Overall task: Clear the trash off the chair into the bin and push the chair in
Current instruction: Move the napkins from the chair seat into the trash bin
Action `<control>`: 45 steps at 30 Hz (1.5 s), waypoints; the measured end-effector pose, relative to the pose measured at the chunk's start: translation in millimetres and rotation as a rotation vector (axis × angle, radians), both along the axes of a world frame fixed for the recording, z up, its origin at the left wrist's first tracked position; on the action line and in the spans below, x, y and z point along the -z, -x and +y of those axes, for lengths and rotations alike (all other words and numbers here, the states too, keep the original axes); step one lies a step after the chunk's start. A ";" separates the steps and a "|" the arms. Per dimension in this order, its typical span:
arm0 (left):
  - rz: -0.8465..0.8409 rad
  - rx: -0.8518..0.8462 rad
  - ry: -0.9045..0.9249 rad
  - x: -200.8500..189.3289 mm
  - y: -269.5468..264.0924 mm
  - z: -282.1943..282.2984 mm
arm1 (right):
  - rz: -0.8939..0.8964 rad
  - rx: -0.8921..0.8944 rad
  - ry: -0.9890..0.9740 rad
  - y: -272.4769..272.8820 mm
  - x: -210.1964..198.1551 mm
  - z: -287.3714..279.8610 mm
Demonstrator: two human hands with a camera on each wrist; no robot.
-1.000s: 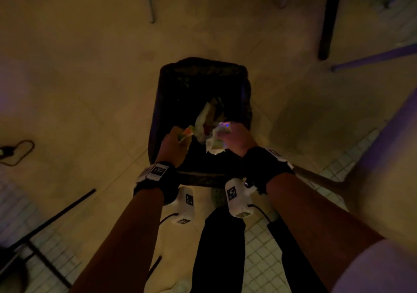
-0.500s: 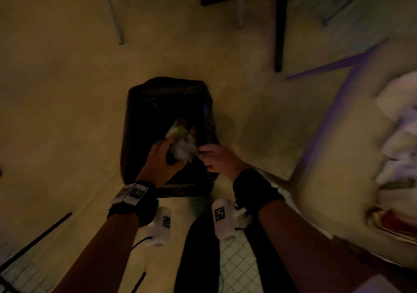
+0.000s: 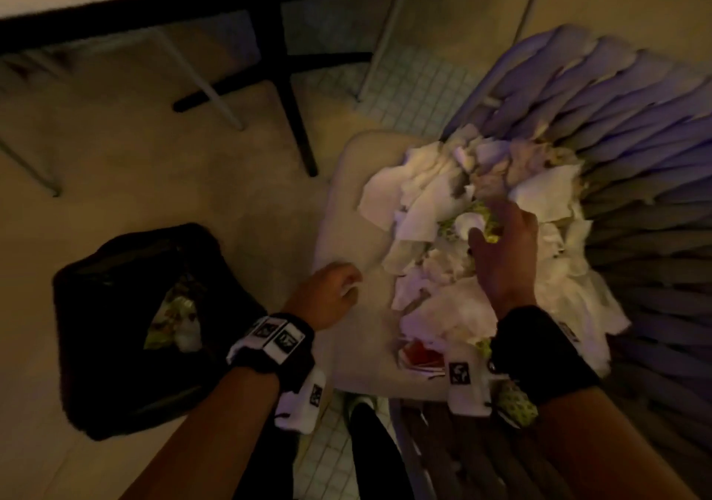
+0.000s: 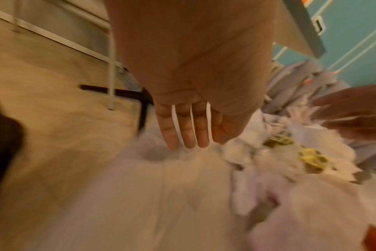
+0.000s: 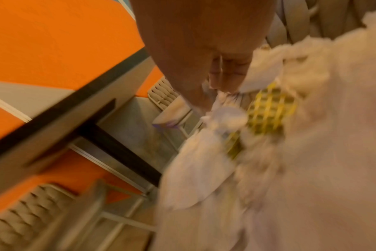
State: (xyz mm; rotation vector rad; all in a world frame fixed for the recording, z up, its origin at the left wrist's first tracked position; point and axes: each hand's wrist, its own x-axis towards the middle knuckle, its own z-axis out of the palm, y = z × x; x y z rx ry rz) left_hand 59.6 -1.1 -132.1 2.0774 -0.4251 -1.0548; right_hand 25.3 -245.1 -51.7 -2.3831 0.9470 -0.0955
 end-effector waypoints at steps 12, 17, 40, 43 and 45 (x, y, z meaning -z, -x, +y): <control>0.214 -0.388 0.162 -35.2 -2.1 -113.6 | 0.167 -0.207 -0.194 -4.2 10.5 -44.3; 0.662 -0.655 0.312 -49.6 -8.7 -131.5 | 0.104 -0.267 -0.323 14.6 -14.1 -27.2; 0.392 -0.672 0.146 -25.0 5.8 -48.5 | 0.531 -0.266 -0.112 13.5 33.2 -81.4; 0.382 -0.667 0.144 -22.2 6.7 -38.1 | 0.392 -0.192 -0.186 11.6 24.0 -83.5; 0.383 -0.676 0.155 -20.9 7.7 -31.1 | 0.354 -0.188 -0.162 8.1 17.4 -83.6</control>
